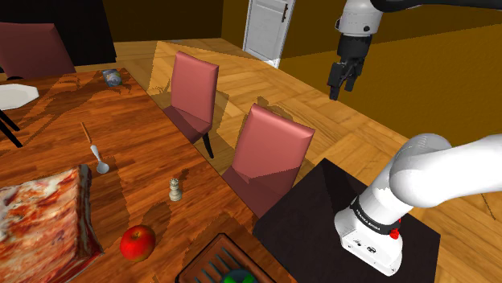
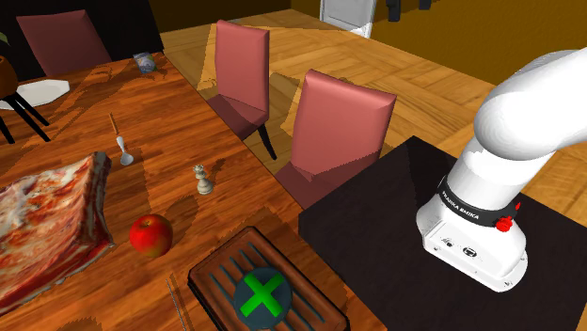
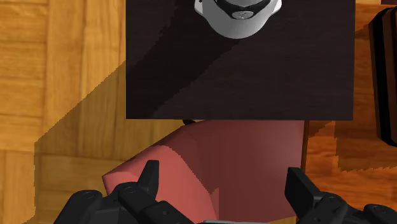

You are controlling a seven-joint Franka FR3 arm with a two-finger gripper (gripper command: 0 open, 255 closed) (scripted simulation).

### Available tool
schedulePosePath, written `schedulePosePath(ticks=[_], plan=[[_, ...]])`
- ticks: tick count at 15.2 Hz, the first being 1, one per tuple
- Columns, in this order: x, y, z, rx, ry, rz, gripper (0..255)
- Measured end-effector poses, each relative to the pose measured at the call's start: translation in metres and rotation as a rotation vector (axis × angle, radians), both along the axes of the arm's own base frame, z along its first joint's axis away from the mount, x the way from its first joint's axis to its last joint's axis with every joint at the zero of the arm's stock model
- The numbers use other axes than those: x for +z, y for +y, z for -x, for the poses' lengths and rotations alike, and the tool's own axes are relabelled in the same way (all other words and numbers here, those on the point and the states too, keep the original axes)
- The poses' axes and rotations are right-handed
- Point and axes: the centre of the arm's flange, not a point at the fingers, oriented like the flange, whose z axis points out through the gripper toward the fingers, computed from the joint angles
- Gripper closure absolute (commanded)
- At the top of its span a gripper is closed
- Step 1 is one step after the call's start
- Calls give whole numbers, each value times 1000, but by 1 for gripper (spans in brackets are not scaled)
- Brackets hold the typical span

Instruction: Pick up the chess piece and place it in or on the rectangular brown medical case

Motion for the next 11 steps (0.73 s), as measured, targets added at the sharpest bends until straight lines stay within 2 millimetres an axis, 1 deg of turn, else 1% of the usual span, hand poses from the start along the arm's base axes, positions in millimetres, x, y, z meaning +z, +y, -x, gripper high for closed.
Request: schedulePosePath(ticks=[1, 2, 4, 6, 8, 9, 11], plan=[[0, 0, 0, 0, 0, 0, 0], [-2, 4, -2, 0, 1, -1, 0], [-15, 14, -13, -2, 3, -5, 0], [-30, 31, -23, -3, 5, -8, 0], [-50, 46, -37, -6, 7, -13, 0], [-56, 57, -47, -7, 7, -15, 0], [-73, 71, -57, -10, 9, -20, 0]])
